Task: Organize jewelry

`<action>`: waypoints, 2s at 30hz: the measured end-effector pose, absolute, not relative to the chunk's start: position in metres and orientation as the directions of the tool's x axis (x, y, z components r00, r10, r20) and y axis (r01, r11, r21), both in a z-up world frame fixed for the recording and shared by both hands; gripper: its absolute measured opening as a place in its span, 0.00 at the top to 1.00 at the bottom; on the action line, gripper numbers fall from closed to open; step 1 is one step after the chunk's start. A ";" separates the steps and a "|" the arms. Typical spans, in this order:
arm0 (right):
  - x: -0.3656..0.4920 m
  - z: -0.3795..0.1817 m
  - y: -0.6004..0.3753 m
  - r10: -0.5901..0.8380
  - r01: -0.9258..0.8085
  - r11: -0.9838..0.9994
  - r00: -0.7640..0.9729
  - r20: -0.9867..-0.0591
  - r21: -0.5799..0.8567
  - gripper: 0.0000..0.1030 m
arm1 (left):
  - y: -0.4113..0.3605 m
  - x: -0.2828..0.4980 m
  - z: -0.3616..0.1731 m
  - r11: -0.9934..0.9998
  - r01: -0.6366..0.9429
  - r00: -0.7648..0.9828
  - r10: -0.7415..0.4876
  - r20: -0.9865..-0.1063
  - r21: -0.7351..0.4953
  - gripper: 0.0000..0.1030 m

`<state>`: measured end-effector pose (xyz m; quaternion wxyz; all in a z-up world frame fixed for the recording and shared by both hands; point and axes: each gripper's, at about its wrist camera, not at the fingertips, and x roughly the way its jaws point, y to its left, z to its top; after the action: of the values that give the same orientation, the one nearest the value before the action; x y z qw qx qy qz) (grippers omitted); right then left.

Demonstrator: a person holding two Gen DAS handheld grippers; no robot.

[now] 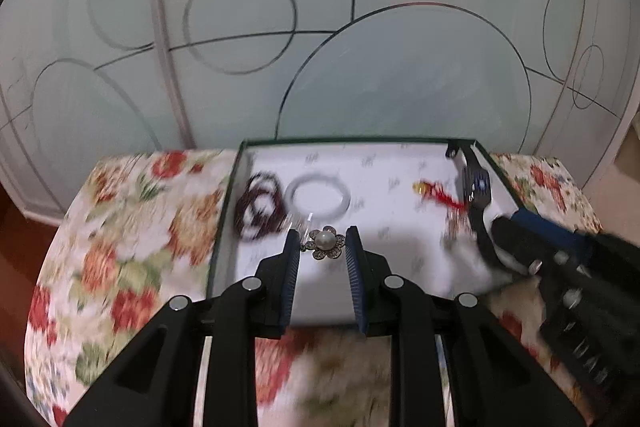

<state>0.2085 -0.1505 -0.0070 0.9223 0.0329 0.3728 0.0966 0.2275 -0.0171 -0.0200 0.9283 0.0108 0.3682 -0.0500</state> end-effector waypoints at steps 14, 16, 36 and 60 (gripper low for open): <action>0.298 -0.070 -0.152 0.165 -0.109 0.986 0.614 -0.772 0.124 0.80 | -0.031 0.303 -0.084 0.997 0.058 0.632 0.003 -0.775 0.051 0.76; 0.304 -0.074 -0.153 0.172 -0.103 0.985 0.603 -0.779 0.137 0.80 | -0.032 0.304 -0.087 0.996 0.059 0.637 0.012 -0.771 0.064 0.76; 0.285 -0.057 -0.159 0.145 -0.084 0.989 0.637 -0.757 0.118 0.65 | -0.023 0.289 -0.081 0.998 0.026 0.673 0.023 -0.739 0.055 0.26; 0.182 -0.035 -0.171 0.136 -0.037 0.988 0.666 -0.734 0.149 0.44 | -0.018 0.187 -0.067 0.998 0.060 0.642 -0.062 -0.764 -0.031 0.22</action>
<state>0.1823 -0.1712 -0.0347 0.9107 0.0606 0.4059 0.0475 0.1870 -0.0180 -0.0674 0.9060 -0.0013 0.4218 -0.0339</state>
